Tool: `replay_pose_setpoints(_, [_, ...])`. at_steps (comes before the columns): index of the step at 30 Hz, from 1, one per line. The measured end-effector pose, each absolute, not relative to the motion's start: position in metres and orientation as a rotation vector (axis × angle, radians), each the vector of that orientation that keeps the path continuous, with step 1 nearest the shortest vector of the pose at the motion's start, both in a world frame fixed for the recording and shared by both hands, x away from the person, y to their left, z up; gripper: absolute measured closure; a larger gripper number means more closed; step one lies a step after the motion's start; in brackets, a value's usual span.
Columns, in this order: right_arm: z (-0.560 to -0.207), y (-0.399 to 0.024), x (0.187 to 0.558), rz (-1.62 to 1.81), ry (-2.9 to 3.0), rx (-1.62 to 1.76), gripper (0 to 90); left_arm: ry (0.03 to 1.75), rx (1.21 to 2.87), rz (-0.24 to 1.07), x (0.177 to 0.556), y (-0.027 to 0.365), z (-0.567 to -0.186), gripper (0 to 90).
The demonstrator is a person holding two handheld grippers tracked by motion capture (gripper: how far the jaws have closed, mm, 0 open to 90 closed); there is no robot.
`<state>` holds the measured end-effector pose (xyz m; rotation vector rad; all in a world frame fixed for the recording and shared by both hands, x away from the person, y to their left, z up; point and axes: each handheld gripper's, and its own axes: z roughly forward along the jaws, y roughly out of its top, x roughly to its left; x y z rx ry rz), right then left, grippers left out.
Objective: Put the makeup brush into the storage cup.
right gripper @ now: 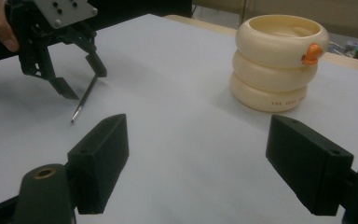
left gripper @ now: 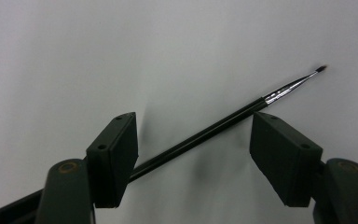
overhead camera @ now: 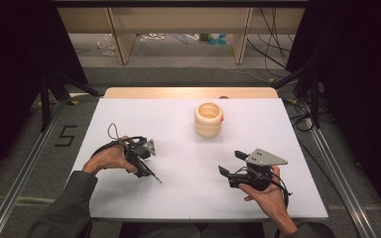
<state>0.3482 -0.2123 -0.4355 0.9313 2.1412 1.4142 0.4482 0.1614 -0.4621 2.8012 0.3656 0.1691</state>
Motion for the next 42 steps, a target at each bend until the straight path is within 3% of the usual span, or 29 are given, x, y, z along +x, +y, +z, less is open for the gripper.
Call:
replay_pose_setpoints(24, [-0.4356,-0.212,0.348,1.411,2.151,0.93,22.8,0.361,2.861,0.116,0.4513,0.156,-0.4635,38.6])
replay_pose_setpoints(37, [-0.4355,-0.2116,0.3477,1.417,2.15,0.927,22.9,0.385,2.868,0.05,0.4557,0.1556,-0.4631,46.1])
replay_pose_setpoints(42, [-0.4355,-0.2116,0.3477,1.417,2.152,0.925,22.9,0.39,2.862,0.041,0.4559,0.1567,-0.4625,53.0])
